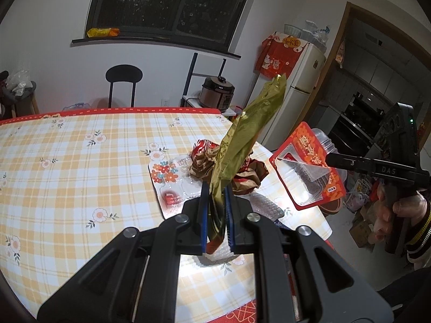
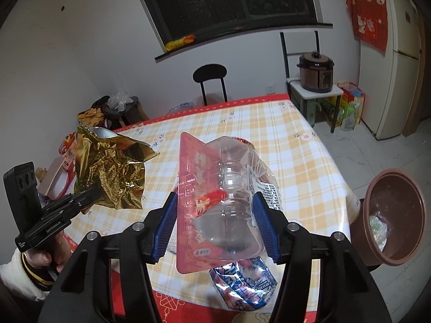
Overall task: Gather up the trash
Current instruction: 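Lift the gold foil with the left gripper while the right gripper lifts the pink tray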
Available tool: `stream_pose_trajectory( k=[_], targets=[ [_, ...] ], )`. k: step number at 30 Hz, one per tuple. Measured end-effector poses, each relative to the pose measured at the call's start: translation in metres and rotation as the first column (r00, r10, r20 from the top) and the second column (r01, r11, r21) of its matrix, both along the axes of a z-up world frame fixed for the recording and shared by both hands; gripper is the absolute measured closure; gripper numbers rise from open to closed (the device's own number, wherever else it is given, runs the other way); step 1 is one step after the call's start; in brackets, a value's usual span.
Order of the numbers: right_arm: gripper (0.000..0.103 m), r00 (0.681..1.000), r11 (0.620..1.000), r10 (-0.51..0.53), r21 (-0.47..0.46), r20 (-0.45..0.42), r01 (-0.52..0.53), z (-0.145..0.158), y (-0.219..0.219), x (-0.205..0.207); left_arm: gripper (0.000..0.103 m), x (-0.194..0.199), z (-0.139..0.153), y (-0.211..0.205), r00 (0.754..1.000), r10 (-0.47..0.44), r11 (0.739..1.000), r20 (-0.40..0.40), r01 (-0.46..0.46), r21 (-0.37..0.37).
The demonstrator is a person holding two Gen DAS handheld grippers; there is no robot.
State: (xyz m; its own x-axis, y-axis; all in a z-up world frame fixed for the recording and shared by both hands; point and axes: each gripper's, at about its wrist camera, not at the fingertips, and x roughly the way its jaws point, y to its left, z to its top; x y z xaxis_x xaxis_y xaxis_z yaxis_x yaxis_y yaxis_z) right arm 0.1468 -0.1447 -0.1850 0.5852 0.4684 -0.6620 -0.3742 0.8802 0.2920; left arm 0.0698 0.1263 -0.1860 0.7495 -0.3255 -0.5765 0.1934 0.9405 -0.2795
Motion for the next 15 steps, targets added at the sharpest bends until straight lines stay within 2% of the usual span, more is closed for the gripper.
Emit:
stream_pose_trajectory(
  k=[9,15],
  targets=[
    [0.047,0.998,1.0,0.011,0.025,0.068,-0.013,0.022,-0.017,-0.008,0.089,-0.005,0.029,-0.005,0.998,0.035,0.999,0.052,-0.036,0.026],
    [0.047,0.995,0.998,-0.009,0.056,0.095,0.004,0.032,-0.052,-0.005,0.089,-0.007,0.047,-0.025,0.996,0.05,0.998,0.074,-0.053,0.044]
  ],
)
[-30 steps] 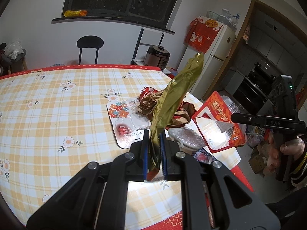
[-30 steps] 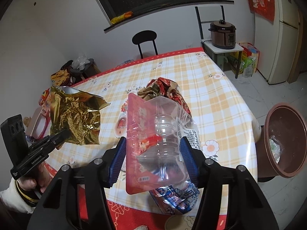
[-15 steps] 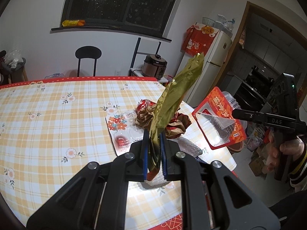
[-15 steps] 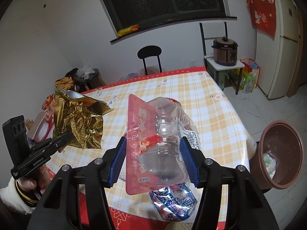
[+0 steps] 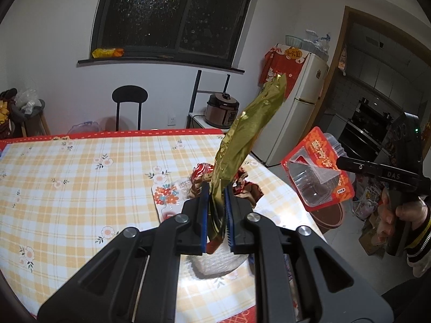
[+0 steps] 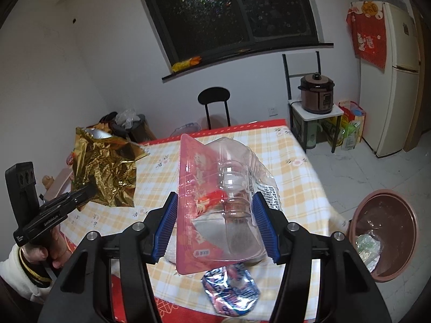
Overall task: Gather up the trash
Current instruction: 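Lift the gold foil with the left gripper while the right gripper lifts the pink tray, then lower the pink tray into the brown bin and open the right gripper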
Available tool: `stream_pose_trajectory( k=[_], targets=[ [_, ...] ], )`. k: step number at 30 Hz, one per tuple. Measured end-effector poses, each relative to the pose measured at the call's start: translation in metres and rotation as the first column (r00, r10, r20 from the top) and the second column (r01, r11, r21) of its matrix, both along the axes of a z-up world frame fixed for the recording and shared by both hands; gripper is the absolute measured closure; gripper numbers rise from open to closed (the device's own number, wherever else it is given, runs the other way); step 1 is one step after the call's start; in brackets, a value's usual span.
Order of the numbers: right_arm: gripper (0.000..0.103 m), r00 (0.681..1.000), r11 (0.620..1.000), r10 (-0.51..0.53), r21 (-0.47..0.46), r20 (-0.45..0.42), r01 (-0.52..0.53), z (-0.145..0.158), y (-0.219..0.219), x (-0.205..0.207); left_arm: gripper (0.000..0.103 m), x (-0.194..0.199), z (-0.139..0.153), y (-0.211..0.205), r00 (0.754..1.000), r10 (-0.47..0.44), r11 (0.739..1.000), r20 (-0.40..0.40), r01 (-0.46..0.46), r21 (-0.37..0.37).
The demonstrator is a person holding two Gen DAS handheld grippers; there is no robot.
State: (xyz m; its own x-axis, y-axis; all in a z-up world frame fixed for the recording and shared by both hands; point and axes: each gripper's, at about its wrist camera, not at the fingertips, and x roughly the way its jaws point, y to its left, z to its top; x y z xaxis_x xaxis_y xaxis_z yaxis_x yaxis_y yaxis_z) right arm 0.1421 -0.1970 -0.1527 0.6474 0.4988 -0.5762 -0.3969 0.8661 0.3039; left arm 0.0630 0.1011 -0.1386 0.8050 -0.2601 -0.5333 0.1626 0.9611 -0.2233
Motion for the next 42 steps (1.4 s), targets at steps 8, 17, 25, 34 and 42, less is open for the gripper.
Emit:
stream_pose_trajectory(
  k=[8,17,25,34,42],
  targets=[
    [0.047,0.997,0.996,-0.077,0.038,0.031,0.075,0.01,-0.083,0.007,0.089,0.002,0.026,-0.05,0.999,0.001,1.0,0.035,-0.001,0.018],
    [0.047,0.98,0.98,-0.195,0.054,0.032,0.193,0.004,-0.19,0.02,0.089,0.015,0.043,-0.12,0.999,-0.006,1.0,0.05,0.004,0.029],
    [0.047,0.963,0.962,-0.267,0.052,-0.041,0.269,-0.033,-0.264,0.039,0.089,0.028,0.046,-0.182,0.999,-0.03,0.998,0.042,0.027,0.055],
    [0.046,0.951,0.955,-0.287,0.046,-0.115,0.294,-0.068,-0.303,0.074,0.089,0.031,0.042,-0.235,0.999,-0.025,0.996,0.023,0.023,0.09],
    [0.046,0.953,0.953,-0.295,0.048,-0.069,0.298,-0.057,-0.326,0.081,0.089,0.045,0.038,-0.266,0.998,-0.062,0.993,0.014,0.06,0.098]
  ],
)
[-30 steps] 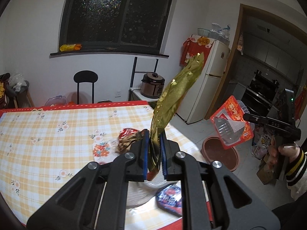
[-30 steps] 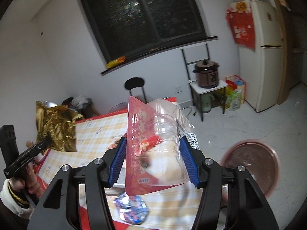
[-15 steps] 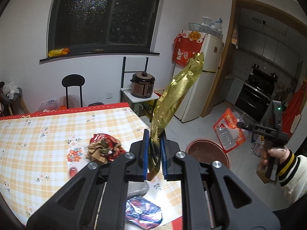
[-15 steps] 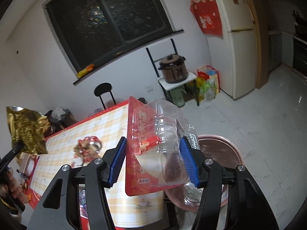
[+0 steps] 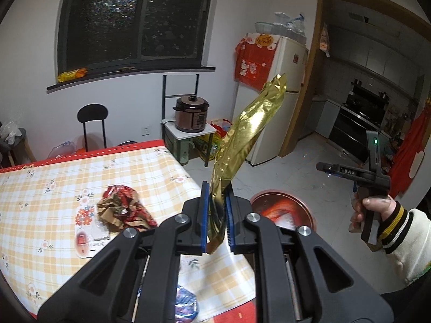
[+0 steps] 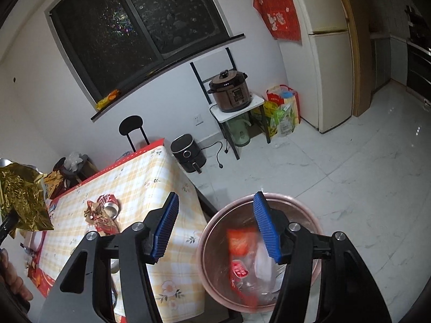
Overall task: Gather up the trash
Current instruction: 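Lower the pink tray into the brown bin and open the right gripper, then lower the gold foil wrapper into the brown bin and open the left gripper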
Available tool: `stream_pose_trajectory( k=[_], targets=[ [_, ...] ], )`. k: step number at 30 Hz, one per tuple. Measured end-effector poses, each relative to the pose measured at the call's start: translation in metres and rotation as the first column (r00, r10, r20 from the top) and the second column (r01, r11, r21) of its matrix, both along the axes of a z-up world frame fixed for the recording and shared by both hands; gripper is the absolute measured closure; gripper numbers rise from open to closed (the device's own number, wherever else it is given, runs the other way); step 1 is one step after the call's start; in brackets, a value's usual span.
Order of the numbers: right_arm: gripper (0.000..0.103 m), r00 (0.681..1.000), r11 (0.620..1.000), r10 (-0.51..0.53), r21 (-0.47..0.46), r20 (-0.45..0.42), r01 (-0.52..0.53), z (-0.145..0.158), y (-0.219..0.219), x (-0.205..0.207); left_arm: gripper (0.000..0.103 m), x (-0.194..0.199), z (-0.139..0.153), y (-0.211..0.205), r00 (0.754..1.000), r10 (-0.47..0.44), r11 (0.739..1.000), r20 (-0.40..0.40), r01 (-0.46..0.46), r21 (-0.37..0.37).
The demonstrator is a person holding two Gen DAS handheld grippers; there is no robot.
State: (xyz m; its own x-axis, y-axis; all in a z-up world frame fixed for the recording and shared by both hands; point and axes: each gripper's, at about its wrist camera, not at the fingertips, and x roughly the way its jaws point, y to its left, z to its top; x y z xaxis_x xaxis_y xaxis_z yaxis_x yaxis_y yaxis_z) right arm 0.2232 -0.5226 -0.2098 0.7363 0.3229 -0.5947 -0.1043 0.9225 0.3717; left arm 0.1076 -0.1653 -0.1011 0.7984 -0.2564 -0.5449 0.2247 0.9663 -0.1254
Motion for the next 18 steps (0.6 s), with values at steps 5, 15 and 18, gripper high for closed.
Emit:
stream_pose_trajectory(
  k=[5,15,18],
  targets=[
    [0.03,0.998,0.999,-0.031,-0.019,0.062,0.032,0.023,-0.022,-0.015,0.089,0.009,-0.002,-0.025,0.998,-0.058,0.998,0.004,0.058,0.001],
    [0.005,0.966,0.972,-0.176,-0.121,0.191,0.201,0.08,-0.074,-0.076,0.088,0.038,-0.003,-0.094,0.972,-0.233,0.972,0.004,0.233,0.0],
    [0.005,0.954,0.96,-0.219,-0.133,0.205,0.248,0.086,-0.091,-0.094,0.088,0.051,-0.007,-0.12,0.957,-0.289,0.957,-0.005,0.289,0.0]
  ],
)
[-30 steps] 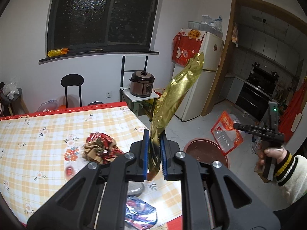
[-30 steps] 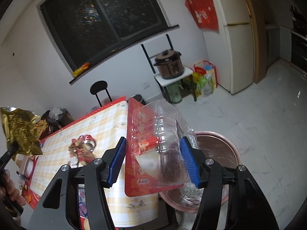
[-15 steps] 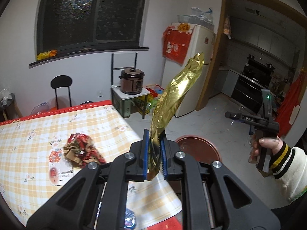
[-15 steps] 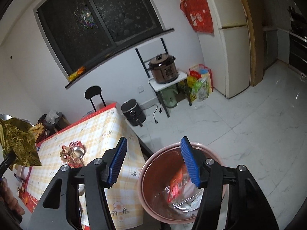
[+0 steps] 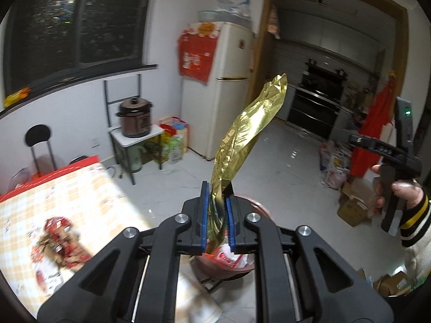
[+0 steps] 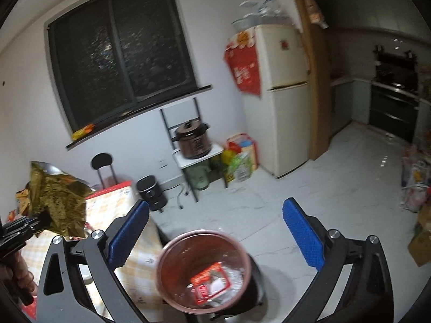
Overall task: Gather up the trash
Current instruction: 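Lower the gold foil wrapper into the brown bin and open the left gripper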
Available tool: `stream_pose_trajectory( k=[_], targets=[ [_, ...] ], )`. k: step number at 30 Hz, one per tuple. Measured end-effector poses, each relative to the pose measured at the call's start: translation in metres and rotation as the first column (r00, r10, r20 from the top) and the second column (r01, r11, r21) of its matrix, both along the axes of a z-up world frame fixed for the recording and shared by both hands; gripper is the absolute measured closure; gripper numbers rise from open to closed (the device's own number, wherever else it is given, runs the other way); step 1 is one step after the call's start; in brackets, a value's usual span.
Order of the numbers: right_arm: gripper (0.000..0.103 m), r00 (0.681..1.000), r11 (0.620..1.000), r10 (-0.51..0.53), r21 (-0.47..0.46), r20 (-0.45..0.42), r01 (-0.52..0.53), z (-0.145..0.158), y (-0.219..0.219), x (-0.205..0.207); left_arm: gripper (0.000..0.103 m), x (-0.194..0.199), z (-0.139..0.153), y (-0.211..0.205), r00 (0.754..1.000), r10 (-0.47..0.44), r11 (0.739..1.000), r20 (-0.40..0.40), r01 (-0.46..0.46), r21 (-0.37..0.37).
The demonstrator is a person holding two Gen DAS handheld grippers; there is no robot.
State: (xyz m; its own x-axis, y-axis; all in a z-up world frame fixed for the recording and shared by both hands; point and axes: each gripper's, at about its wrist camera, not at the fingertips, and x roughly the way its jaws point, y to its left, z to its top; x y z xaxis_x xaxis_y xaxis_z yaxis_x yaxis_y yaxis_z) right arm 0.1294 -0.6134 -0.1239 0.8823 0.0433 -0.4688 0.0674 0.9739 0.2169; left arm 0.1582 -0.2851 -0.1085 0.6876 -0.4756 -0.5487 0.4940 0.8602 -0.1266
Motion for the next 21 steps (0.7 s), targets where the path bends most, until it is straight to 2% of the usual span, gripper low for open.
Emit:
stream_pose_trajectory(
  k=[6,12,14,18,21],
  targets=[
    [0.005,0.994,0.995,-0.104,0.004,-0.019,0.104,-0.003,-0.037,-0.029,0.088,0.029,-0.021,-0.048,0.995,-0.086,0.996,-0.047,0.086,0.006],
    [0.005,0.983,0.984,-0.175,0.015,-0.054,0.176,-0.014,-0.058,-0.049,0.087,0.058,-0.047,-0.082,0.986,-0.115,0.992,-0.118,0.119,0.03],
    [0.005,0.979,0.981,-0.193,0.017,-0.064,0.194,-0.018,-0.063,-0.056,0.082,0.065,-0.054,-0.09,0.983,-0.129,0.99,-0.131,0.135,0.039],
    [0.005,0.972,0.975,-0.219,0.021,-0.082,0.221,-0.025,-0.068,-0.067,0.052,0.081,-0.063,-0.107,0.979,-0.144,0.987,-0.141,0.153,0.053],
    [0.005,0.969,0.972,-0.232,0.029,-0.086,0.235,-0.027,-0.069,-0.073,0.046,0.086,-0.061,-0.109,0.983,-0.13,0.989,-0.133,0.138,0.052]
  ],
)
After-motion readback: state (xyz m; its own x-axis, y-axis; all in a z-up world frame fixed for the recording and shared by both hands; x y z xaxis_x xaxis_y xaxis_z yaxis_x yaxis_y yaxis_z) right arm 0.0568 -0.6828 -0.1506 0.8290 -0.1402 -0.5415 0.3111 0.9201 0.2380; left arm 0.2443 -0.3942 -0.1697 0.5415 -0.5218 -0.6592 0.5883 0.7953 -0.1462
